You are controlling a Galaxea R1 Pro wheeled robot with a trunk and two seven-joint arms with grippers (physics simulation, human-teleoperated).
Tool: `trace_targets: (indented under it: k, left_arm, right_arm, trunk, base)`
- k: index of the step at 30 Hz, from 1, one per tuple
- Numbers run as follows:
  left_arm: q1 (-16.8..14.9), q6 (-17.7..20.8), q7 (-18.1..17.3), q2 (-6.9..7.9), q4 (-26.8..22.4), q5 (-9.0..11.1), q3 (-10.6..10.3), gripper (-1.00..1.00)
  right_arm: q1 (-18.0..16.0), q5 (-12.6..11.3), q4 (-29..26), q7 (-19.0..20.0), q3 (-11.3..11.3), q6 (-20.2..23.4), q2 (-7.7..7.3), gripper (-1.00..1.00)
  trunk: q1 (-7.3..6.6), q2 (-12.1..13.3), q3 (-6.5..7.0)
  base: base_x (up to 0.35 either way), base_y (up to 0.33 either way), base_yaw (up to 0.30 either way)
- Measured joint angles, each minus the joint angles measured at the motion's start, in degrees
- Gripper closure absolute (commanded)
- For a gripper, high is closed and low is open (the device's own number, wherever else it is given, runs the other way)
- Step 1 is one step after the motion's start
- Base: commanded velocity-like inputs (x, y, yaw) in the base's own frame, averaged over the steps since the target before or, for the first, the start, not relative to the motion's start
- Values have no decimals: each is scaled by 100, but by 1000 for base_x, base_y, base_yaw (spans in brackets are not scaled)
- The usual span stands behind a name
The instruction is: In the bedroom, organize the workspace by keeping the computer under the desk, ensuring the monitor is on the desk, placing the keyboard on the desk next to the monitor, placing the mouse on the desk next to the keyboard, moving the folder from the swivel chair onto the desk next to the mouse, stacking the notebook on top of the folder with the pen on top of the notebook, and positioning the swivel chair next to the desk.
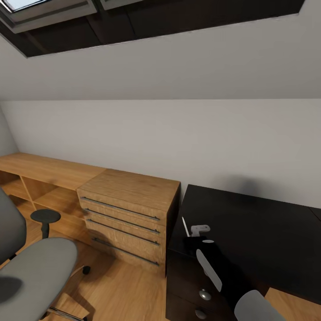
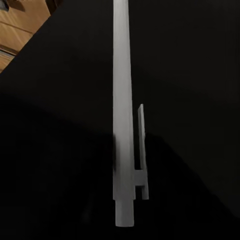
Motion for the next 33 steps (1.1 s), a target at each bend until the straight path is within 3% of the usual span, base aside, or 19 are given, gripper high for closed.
trace_targets:
  k: [13,20,23,25,27,33]
  left_arm:
    - [0,0,-2,0,0,3,0,-100]
    - [0,0,1,-5,0,-2,-6,-100]
    - [0,0,2,-12,0,-3,-12,-100]
    - [0,0,2,-23,-1,-4,-15,-100]
    - [0,0,2,-25,0,-3,-17,-100]
    - [0,-2,4,-26,0,-3,-17,-100]
  right_arm:
    - [2,-37,294,-3,-86,-4,-15,100]
    - [31,-20,-670,-172,-139,8,-61,100]
    - [136,-32,-1326,-664,-144,14,-67,100]
    - [609,-81,-2303,-1637,-138,18,-40,100]
    - [910,-253,-2962,-2125,-122,18,-21,100]
    - [1058,-527,-3343,-2366,-105,130,-10,100]
  trunk:
    - [-285,521,232]
    - [-438,801,358]
    - [-504,922,412]
    - [-549,1002,447]
    - [-593,1082,483]
    - [-724,1323,591]
  base:
    - [0,0,0]
    - [0,0,0]
    - [0,0,0]
    - [0,0,0]
    - [0,0,0]
    - [0,0,0]
